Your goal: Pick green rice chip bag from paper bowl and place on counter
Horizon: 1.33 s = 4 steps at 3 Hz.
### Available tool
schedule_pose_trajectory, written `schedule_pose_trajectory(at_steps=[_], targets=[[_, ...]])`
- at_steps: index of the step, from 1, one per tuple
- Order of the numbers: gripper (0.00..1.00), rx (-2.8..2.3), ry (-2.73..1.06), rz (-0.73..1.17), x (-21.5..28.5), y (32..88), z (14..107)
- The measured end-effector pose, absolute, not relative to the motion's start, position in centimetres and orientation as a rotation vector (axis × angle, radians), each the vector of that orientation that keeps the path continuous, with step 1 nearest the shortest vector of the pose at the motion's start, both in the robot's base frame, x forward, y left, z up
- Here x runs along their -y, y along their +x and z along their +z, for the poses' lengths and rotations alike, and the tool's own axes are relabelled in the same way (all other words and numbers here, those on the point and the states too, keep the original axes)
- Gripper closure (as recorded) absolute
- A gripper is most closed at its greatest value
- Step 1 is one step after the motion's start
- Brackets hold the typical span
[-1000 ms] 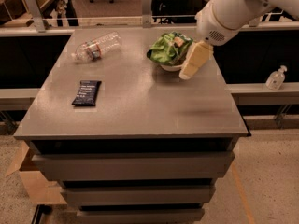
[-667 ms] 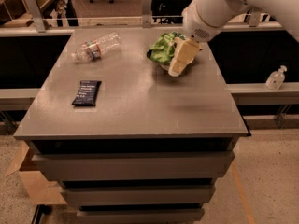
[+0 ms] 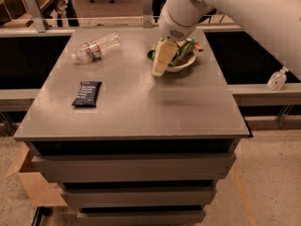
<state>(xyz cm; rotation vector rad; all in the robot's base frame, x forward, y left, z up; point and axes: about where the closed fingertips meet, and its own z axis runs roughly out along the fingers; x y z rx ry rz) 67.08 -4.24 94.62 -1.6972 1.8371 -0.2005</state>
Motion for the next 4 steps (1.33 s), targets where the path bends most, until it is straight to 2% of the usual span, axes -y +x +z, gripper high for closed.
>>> schedule_pose_trajectory(at_steps=[4], targets=[[0.00, -1.927, -1.703, -0.148, 4.2, 68.7, 90.9]])
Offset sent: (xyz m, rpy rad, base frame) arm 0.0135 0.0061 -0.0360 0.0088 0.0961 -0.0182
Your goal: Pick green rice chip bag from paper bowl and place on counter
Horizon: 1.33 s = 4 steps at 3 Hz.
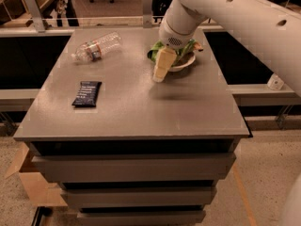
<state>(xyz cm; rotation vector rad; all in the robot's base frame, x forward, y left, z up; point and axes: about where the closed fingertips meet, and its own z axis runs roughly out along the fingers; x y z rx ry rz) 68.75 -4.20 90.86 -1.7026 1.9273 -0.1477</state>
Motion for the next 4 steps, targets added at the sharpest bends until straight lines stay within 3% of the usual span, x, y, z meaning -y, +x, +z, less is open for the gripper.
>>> schedule_pose_trajectory(at_steps=[1, 4], targets=[[0.18, -1.949, -1.690, -0.163, 4.7, 69.1, 90.4], [0.87, -1.930, -1.645, -0.154, 6.1, 70.0, 91.5]])
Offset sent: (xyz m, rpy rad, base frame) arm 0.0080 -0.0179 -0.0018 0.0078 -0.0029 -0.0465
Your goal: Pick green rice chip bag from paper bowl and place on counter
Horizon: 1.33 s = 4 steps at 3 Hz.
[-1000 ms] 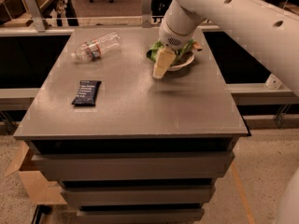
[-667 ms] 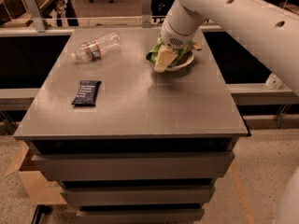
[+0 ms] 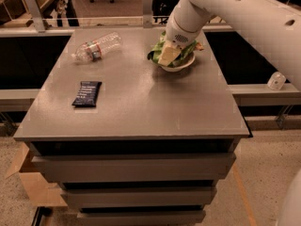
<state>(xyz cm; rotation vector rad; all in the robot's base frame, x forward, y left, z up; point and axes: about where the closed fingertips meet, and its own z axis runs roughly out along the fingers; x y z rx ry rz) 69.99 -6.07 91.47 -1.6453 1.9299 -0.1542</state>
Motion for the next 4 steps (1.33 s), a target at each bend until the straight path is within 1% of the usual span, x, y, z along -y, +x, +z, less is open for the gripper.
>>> schedule_pose_trajectory(at_steps=[1, 3, 4], targets=[[1.00, -1.884, -1.645, -0.189, 6.0, 70.8, 93.3], [1.00, -1.741, -1.659, -0.278, 5.1, 71.7, 98.9], [1.00, -1.668, -1.741, -0.226, 4.2, 69.4, 100.5]])
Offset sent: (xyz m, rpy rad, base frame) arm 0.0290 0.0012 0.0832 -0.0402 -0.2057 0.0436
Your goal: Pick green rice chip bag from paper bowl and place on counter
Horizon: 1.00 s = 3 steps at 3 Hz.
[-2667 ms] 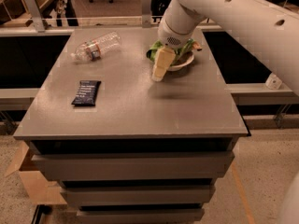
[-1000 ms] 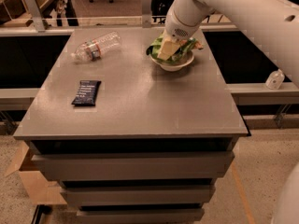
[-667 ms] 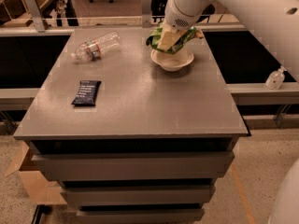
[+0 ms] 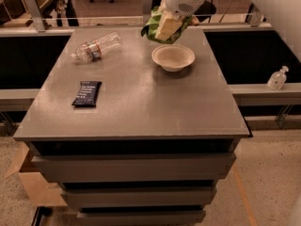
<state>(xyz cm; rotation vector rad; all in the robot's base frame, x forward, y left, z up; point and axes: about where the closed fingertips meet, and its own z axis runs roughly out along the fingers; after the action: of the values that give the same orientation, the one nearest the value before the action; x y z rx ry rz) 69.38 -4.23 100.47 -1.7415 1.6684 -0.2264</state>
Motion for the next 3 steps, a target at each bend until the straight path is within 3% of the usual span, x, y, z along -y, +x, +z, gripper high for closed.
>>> schedule_pose_trajectory(at_steps=[1, 3], targets=[[1.00, -1.654, -1.874, -0.090, 4.07, 64.03, 100.44], [1.00, -1.636, -1.897, -0.080, 3.81, 63.42, 100.04]])
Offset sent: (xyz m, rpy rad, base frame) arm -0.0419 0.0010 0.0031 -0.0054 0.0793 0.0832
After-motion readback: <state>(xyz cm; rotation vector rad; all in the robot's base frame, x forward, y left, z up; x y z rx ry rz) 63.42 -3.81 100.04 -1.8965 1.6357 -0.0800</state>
